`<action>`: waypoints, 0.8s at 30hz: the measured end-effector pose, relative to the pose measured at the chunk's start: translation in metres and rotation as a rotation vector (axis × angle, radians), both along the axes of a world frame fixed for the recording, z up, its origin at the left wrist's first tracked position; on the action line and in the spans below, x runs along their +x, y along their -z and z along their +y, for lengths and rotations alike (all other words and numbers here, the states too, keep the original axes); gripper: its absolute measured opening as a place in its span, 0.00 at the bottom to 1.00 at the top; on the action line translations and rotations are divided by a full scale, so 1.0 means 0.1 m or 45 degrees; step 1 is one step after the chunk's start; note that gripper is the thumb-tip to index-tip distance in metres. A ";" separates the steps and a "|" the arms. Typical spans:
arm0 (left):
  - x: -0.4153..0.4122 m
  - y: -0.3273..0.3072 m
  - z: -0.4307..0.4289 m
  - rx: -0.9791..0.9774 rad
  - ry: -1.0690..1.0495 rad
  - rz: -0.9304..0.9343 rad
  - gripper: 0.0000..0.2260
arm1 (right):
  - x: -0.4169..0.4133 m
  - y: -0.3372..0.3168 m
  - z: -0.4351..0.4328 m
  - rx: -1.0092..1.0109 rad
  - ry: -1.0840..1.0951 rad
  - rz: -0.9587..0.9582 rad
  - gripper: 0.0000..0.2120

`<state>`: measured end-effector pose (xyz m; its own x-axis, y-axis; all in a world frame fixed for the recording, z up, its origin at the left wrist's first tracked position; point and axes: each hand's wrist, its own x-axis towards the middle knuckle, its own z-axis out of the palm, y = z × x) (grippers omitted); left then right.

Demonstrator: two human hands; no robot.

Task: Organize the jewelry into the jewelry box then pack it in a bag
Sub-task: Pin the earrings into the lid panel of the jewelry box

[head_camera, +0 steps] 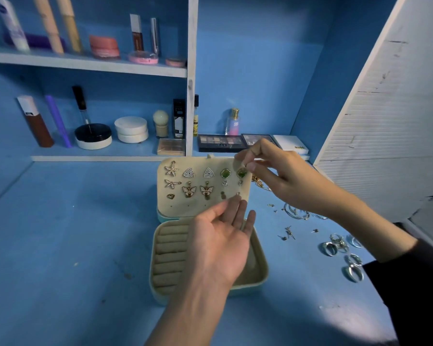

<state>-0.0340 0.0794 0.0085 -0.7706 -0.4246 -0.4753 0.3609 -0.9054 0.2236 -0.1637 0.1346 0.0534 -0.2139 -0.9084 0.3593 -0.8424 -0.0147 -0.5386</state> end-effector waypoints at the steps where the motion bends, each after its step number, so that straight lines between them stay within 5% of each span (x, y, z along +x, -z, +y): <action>1: 0.00 0.00 0.00 0.004 -0.002 0.006 0.08 | 0.01 -0.01 0.02 -0.004 -0.002 0.003 0.04; 16: 0.14 0.02 0.22 -0.073 -0.007 0.063 0.09 | 0.30 -0.04 0.49 0.062 -0.028 0.075 0.10; 24: 0.20 0.11 0.34 -0.170 0.030 0.063 0.14 | 0.45 -0.11 0.66 0.081 -0.141 0.065 0.03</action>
<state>-0.0142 0.1133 -0.0026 -0.8024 -0.4628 -0.3768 0.3535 -0.8773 0.3248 -0.1187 0.2006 0.0642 -0.0944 -0.9466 0.3084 -0.8637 -0.0762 -0.4981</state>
